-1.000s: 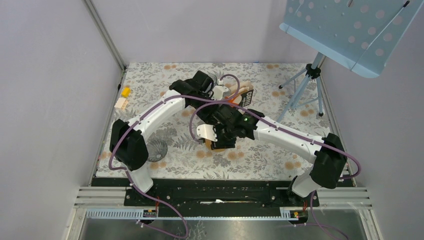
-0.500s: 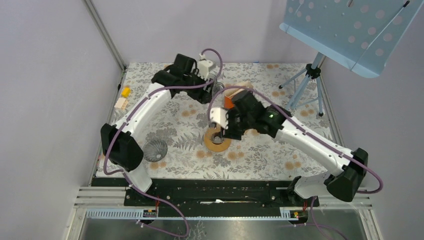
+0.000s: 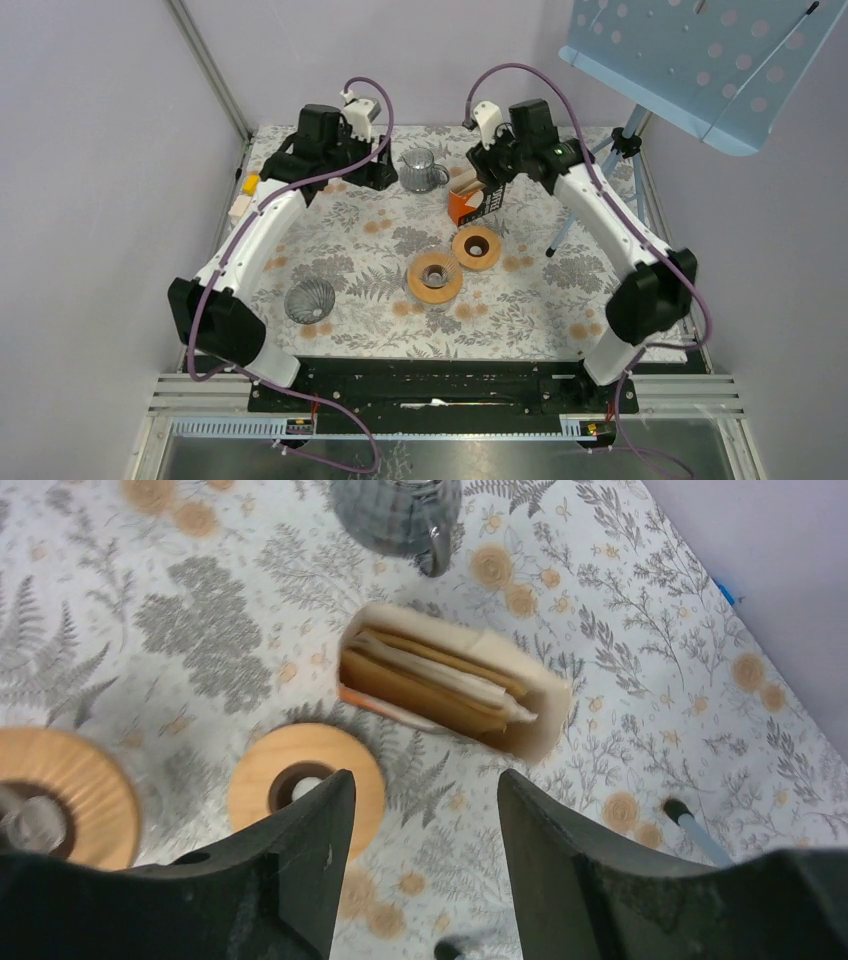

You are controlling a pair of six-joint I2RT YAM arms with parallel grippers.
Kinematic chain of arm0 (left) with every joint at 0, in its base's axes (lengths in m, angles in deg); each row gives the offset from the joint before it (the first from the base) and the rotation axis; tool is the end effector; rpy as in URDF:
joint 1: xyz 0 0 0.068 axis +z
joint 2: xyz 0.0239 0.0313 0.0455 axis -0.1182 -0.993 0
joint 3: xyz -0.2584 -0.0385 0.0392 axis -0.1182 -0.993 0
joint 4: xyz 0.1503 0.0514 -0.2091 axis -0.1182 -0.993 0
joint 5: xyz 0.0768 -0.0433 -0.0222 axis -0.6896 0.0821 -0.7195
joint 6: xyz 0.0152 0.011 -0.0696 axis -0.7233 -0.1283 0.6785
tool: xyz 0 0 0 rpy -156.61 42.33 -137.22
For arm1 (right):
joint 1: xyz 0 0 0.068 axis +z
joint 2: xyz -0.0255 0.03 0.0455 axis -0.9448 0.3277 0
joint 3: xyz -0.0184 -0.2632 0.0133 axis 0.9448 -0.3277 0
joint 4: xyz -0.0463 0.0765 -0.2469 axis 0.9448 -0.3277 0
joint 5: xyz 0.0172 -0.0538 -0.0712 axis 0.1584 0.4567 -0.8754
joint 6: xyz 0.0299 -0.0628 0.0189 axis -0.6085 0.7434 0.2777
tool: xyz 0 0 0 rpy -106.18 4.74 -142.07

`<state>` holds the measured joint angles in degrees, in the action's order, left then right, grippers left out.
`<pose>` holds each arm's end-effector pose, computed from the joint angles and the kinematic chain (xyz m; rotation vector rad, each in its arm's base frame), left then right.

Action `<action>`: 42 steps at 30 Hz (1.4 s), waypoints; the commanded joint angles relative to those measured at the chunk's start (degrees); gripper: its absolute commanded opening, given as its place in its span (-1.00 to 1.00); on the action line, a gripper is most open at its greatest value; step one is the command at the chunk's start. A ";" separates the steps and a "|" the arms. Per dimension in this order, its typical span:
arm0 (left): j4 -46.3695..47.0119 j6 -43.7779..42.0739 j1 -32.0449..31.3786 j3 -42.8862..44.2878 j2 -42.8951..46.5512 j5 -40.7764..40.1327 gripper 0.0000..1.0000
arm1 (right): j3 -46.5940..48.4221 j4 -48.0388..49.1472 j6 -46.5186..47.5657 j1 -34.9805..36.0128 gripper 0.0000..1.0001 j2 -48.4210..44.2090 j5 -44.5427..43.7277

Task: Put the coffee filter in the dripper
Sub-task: Place the coffee dripper in the dripper holder, then adjust the coffee filter holder at the center of the board.

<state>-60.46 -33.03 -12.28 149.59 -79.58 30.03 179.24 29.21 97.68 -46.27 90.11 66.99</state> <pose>0.3403 -0.1368 0.3576 0.4989 2.1332 -0.5464 0.3520 0.1748 0.3499 -1.0393 1.8648 0.2000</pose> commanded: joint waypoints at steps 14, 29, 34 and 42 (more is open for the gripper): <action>5.12 -1.69 0.71 -3.89 7.98 1.74 0.58 | 25.82 -25.47 25.36 -1.22 0.62 23.52 4.60; 5.43 -3.71 0.70 -4.13 7.54 2.95 0.63 | 40.56 -35.43 30.99 -1.20 0.28 37.74 1.71; 5.43 -4.03 0.70 -4.11 7.85 3.10 0.64 | 34.45 -32.34 27.34 -1.22 -0.28 34.83 0.11; 5.08 -4.15 0.70 -4.19 7.96 4.30 0.66 | 19.27 -20.26 10.37 -1.22 -0.86 24.07 -8.00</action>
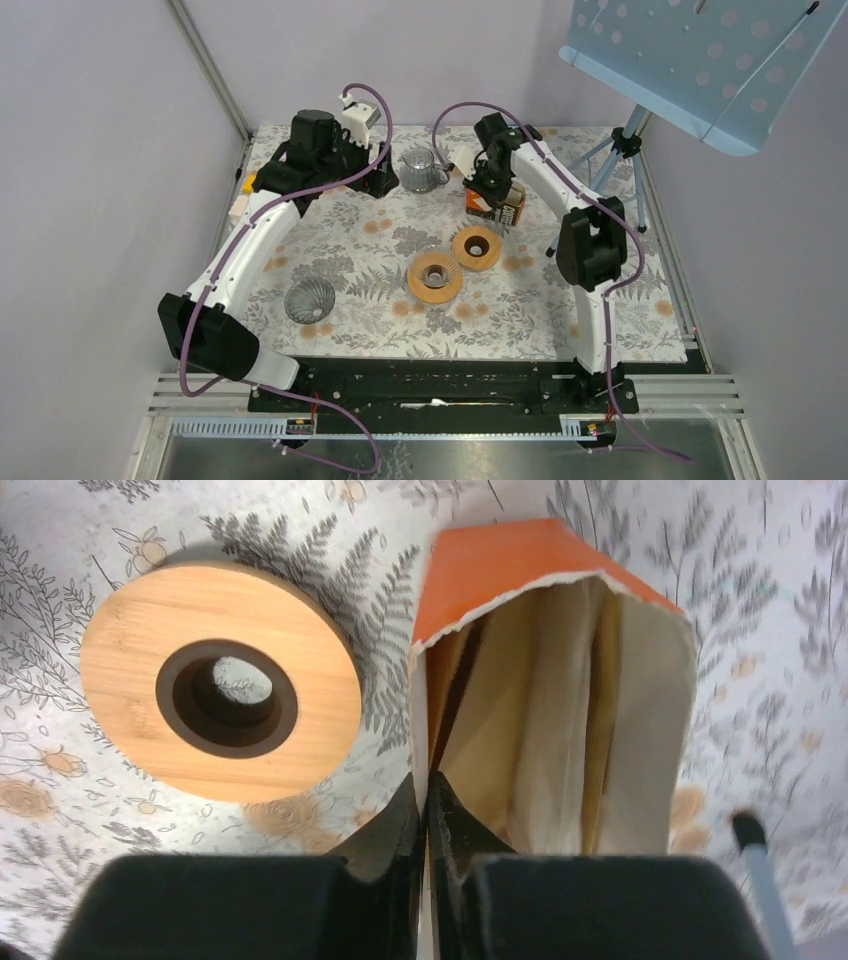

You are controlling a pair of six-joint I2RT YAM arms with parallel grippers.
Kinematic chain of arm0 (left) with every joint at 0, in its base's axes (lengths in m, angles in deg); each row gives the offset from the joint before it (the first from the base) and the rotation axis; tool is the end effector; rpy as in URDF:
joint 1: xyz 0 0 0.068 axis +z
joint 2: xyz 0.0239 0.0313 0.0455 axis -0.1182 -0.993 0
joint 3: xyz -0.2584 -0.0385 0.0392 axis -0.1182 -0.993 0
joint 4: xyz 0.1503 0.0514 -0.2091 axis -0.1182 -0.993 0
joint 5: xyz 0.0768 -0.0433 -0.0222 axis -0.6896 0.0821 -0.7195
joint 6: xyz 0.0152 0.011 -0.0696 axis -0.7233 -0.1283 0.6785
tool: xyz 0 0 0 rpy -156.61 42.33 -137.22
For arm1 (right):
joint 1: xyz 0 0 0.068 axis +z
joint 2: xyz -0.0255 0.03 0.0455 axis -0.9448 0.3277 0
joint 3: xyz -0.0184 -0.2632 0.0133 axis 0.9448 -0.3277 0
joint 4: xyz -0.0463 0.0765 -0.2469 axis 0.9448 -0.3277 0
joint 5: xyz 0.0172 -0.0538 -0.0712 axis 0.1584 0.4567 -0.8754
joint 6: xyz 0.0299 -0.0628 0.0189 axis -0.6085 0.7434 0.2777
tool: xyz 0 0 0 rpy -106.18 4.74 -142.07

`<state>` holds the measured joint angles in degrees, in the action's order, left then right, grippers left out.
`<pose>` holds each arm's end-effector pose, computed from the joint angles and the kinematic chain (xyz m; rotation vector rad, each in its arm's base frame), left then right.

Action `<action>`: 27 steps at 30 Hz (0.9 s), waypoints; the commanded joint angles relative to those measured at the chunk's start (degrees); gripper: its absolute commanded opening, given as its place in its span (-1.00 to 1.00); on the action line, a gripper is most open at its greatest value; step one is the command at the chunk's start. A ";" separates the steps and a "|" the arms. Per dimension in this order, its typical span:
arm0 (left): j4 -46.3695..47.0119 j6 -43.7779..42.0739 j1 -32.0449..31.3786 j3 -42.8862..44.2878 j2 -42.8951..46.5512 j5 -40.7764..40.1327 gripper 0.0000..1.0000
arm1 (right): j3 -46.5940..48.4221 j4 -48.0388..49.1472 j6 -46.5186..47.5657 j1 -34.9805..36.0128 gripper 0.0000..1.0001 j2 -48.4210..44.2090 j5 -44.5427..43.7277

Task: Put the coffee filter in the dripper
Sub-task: Adjust the coffee filter holder at the center of the board.

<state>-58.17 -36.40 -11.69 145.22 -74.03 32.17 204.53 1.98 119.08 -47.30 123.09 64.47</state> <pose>0.3199 -0.1282 0.3678 0.5680 2.0453 -0.5452 0.4299 0.1983 0.2165 -1.6383 2.1770 0.1060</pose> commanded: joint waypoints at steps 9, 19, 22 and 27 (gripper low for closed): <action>2.26 0.29 0.11 1.00 1.92 3.71 0.70 | -11.22 10.41 -25.48 -0.28 -0.92 -11.67 -14.79; 2.19 1.08 0.13 0.62 2.07 4.71 0.76 | -9.13 10.16 -29.57 -1.22 -0.33 -9.09 -14.96; 1.95 0.81 0.12 0.76 2.35 4.74 0.77 | -8.18 9.37 -29.49 -1.55 -0.06 -10.35 -14.76; 1.89 0.54 0.13 0.79 3.14 4.72 0.79 | -7.45 8.82 -28.50 -1.84 0.13 -14.44 -14.44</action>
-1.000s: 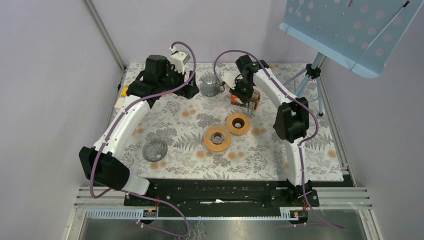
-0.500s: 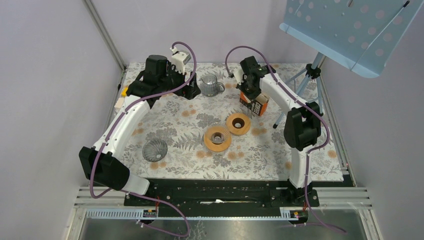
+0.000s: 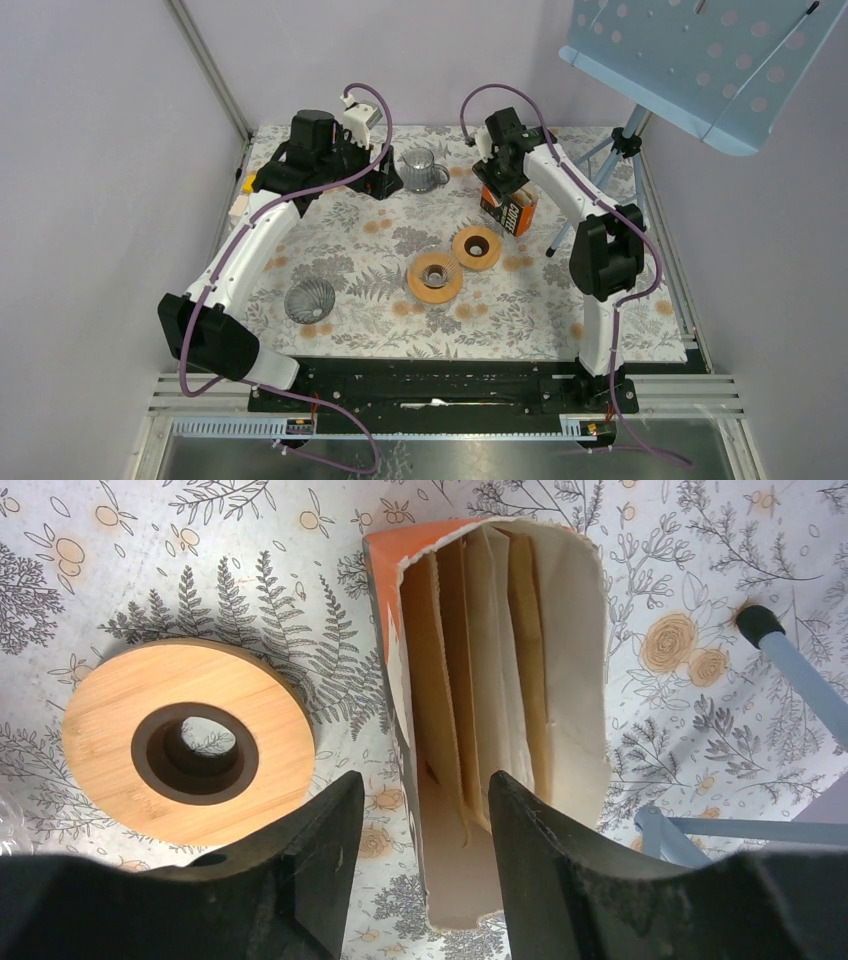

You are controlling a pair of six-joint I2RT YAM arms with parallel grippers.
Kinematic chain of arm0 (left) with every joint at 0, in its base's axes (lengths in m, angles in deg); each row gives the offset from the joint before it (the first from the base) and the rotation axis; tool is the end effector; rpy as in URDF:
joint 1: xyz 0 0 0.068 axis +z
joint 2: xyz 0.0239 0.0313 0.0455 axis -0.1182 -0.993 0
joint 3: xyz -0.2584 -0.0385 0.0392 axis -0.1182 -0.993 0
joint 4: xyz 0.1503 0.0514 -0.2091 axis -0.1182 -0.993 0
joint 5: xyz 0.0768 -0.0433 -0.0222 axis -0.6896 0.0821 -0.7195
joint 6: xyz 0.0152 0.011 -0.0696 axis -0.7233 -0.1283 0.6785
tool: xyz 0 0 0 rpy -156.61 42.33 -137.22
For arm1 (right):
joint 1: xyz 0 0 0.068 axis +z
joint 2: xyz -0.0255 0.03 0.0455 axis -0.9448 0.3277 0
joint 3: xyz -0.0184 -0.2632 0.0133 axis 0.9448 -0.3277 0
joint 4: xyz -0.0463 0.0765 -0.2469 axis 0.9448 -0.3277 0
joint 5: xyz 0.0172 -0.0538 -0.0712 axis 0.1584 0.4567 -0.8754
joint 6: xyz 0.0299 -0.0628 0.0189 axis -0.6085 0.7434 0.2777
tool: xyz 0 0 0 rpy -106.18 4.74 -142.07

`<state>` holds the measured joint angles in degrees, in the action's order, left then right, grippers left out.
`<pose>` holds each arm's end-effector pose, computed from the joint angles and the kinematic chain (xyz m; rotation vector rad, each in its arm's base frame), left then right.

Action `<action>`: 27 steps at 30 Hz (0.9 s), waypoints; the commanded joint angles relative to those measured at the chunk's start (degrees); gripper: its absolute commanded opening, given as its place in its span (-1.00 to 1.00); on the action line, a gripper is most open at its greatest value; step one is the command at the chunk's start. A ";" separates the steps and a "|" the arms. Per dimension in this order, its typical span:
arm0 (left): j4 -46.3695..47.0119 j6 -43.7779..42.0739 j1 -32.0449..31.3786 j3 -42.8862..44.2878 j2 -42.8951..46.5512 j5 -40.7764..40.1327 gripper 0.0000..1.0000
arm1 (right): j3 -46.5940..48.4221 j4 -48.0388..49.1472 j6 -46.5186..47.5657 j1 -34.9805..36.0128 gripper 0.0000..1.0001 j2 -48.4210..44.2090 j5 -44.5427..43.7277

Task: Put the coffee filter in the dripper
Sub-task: Adjust the coffee filter holder at the center of the board.

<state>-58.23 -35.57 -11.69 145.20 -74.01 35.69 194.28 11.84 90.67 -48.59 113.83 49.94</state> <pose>0.3175 -0.1310 0.3684 0.5895 2.0400 -0.6186 0.4249 0.1685 0.2424 -0.9073 2.4303 -0.0990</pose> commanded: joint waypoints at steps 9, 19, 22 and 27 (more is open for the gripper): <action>2.48 -0.83 0.11 -0.40 4.26 0.39 0.81 | 4.69 -2.86 2.70 -2.22 -0.16 -6.79 -0.38; 2.58 -0.72 0.11 -0.44 4.69 0.33 0.82 | 6.34 -4.38 5.50 -4.16 -0.31 -2.23 0.88; 2.56 -0.57 0.11 -0.37 4.64 0.22 0.83 | 6.05 -4.48 5.65 -4.18 -0.31 -1.49 1.72; 2.58 -0.47 0.12 -0.41 4.29 0.25 0.84 | 4.11 -3.70 6.20 -4.18 -0.30 -0.78 1.82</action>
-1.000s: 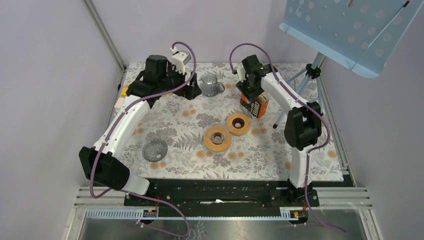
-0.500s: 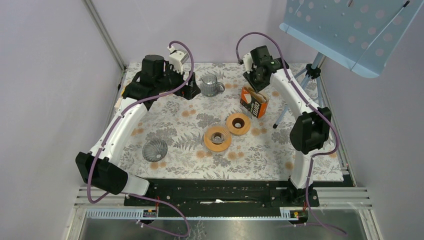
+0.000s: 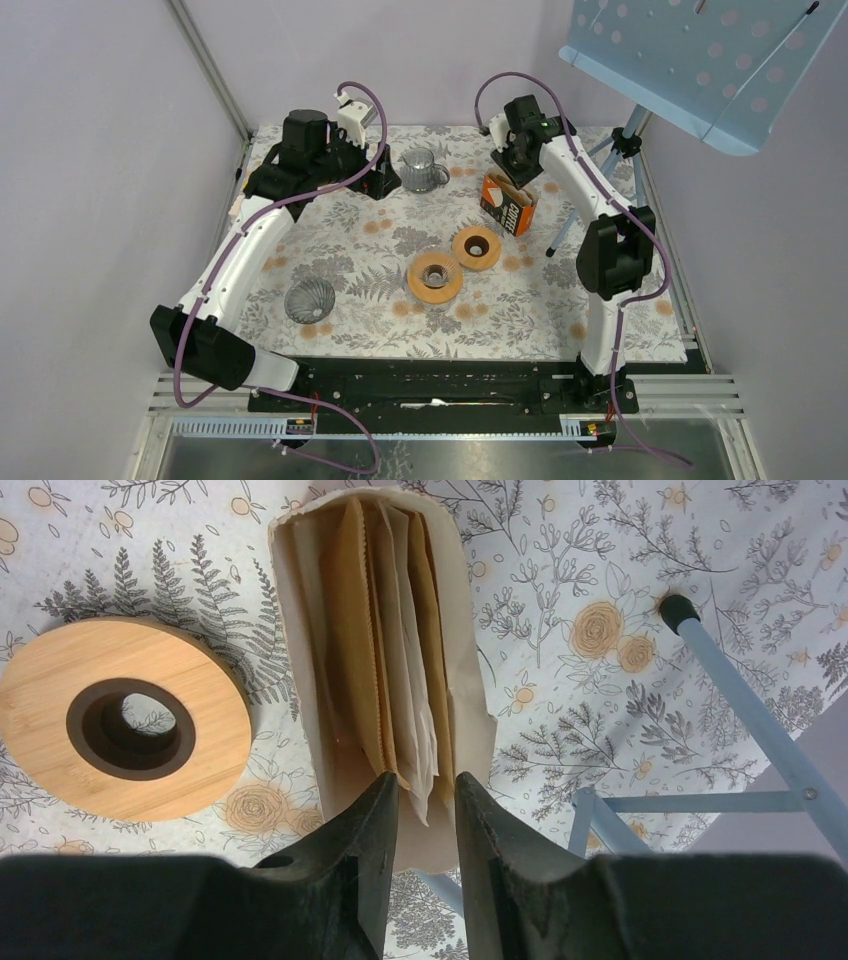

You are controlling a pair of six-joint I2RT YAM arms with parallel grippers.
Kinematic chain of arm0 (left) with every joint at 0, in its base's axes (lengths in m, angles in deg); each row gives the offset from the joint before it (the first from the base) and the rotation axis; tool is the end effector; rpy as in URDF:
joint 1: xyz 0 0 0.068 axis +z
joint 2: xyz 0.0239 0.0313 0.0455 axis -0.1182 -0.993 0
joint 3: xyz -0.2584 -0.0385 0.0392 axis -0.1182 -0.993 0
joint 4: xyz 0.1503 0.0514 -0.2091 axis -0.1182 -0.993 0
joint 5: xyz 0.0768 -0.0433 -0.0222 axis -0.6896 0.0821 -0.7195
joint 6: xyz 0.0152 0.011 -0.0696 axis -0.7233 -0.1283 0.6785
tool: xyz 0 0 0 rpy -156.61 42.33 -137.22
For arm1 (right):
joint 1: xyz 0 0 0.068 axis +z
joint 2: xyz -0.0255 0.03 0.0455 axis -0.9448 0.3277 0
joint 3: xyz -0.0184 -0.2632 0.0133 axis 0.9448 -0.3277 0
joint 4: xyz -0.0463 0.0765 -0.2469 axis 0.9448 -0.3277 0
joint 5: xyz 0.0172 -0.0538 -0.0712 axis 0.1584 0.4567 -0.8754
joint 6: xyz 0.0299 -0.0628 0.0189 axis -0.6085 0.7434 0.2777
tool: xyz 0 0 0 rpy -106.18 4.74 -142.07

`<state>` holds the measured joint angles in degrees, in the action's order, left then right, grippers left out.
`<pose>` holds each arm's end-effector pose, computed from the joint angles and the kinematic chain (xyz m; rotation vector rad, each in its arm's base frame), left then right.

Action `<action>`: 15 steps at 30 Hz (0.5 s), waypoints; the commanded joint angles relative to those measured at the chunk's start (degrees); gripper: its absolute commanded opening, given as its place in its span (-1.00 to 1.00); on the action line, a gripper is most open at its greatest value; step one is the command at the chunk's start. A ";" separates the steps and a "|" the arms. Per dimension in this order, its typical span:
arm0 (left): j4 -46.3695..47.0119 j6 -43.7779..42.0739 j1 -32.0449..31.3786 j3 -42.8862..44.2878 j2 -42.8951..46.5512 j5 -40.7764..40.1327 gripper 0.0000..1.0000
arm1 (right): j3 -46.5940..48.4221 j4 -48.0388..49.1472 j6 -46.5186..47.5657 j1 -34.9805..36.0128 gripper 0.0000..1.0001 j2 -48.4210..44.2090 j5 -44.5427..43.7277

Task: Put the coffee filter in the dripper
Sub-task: Adjust the coffee filter holder at the center of the board.

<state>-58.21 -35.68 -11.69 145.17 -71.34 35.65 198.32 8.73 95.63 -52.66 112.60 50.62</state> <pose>0.3060 -0.1271 0.3830 0.5910 1.9922 -0.6131 0.4327 0.1376 0.2706 -0.9166 2.3918 -0.1418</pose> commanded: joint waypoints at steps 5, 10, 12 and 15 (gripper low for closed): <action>2.73 -0.40 0.11 -0.50 1.43 0.34 0.84 | -2.11 0.62 1.51 -0.11 -0.31 1.17 1.10; 2.91 -0.28 0.11 -0.77 1.19 0.39 0.85 | -3.53 1.23 1.94 -0.11 -0.34 2.02 0.87; 2.89 -0.28 0.12 -0.71 1.09 0.38 0.85 | -3.76 1.52 2.08 -0.07 -0.42 2.22 0.75; 2.91 -0.28 0.11 -0.55 0.91 0.38 0.85 | -3.52 1.52 2.18 -0.11 -0.60 2.36 0.63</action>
<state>-58.19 -35.68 -11.69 144.65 -71.34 35.65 194.54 9.67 97.05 -52.66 114.64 51.34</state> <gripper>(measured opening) 0.921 0.249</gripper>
